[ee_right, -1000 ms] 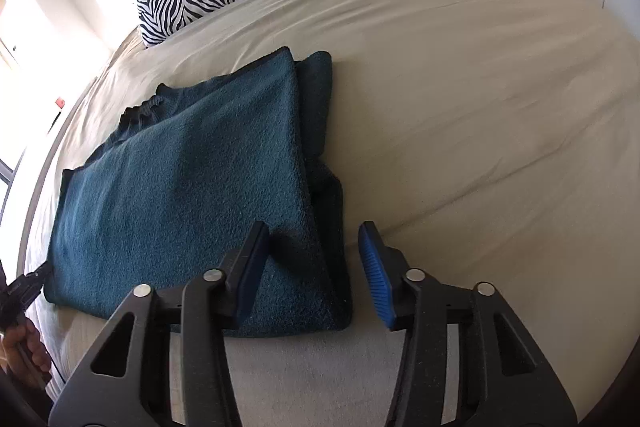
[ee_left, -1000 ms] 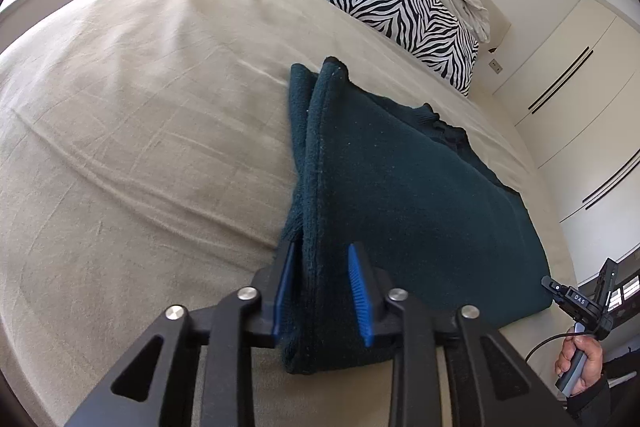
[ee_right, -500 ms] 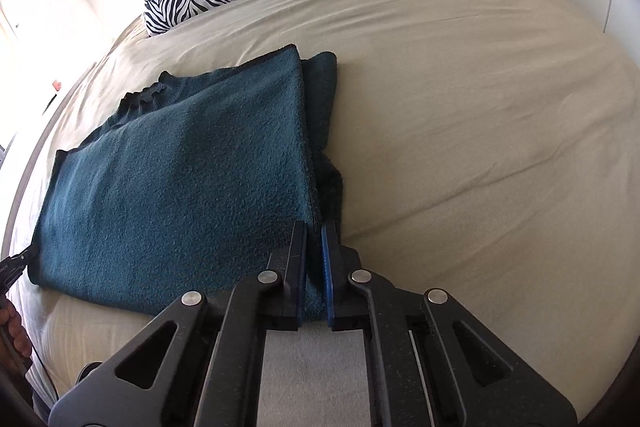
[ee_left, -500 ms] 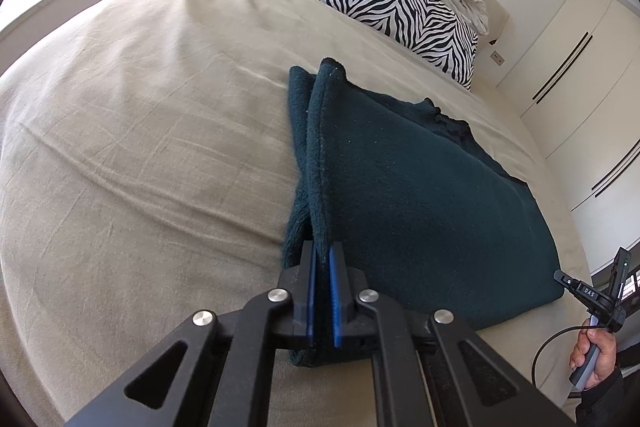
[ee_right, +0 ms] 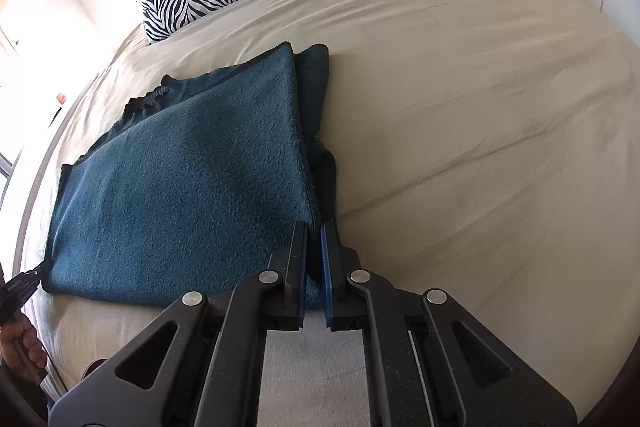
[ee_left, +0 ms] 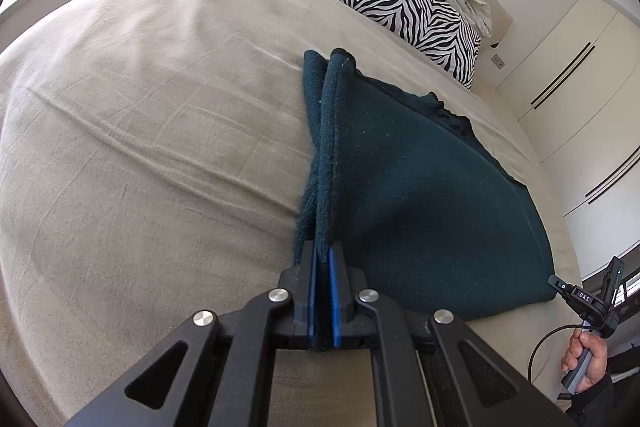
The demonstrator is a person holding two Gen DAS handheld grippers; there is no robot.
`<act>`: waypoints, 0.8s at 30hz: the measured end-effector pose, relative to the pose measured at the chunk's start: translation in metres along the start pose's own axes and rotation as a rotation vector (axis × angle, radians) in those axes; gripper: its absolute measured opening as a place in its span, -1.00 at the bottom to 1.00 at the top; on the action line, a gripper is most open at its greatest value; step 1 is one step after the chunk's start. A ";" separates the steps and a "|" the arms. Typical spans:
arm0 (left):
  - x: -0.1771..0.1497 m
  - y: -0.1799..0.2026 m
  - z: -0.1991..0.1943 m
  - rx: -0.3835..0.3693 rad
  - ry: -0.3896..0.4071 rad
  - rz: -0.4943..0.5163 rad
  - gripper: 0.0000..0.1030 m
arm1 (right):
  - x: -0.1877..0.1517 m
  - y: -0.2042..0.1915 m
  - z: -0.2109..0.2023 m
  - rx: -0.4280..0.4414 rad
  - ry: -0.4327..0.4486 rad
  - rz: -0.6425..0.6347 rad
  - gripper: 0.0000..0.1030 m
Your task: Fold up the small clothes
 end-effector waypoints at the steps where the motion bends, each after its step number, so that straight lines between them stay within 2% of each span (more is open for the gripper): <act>1: 0.001 0.000 0.001 -0.003 -0.002 -0.001 -0.87 | -0.002 0.001 0.001 0.000 -0.002 0.002 -0.90; 15: 0.006 -0.004 0.005 -0.030 -0.031 -0.033 -0.80 | -0.011 0.007 0.009 0.067 -0.032 0.051 -0.88; 17: 0.008 -0.002 -0.001 -0.009 -0.022 -0.021 -0.65 | -0.011 0.009 0.007 0.071 -0.046 0.070 -0.85; 19: 0.012 -0.001 -0.012 0.028 0.013 -0.021 -0.20 | -0.009 0.013 0.001 0.034 -0.050 0.086 -0.69; 20: 0.015 0.001 -0.020 0.029 0.042 -0.021 -0.15 | -0.007 0.013 -0.006 0.013 -0.033 0.088 -0.59; 22: 0.023 0.010 -0.035 0.039 0.090 0.000 -0.04 | 0.002 0.010 -0.021 -0.038 0.016 0.073 -0.58; 24: 0.033 0.023 -0.042 0.028 0.128 0.029 0.08 | 0.018 0.000 -0.031 -0.026 0.064 0.062 -0.58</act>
Point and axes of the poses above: each gripper's, at about its wrist camera, not at the fingertips, and z roughly the way its jaws point, y to its right, x to its top, the point moved 4 cm from there along z, roughly the way its jaws point, and after that the axes turned 10 degrees about -z, right-handed, at the moved point
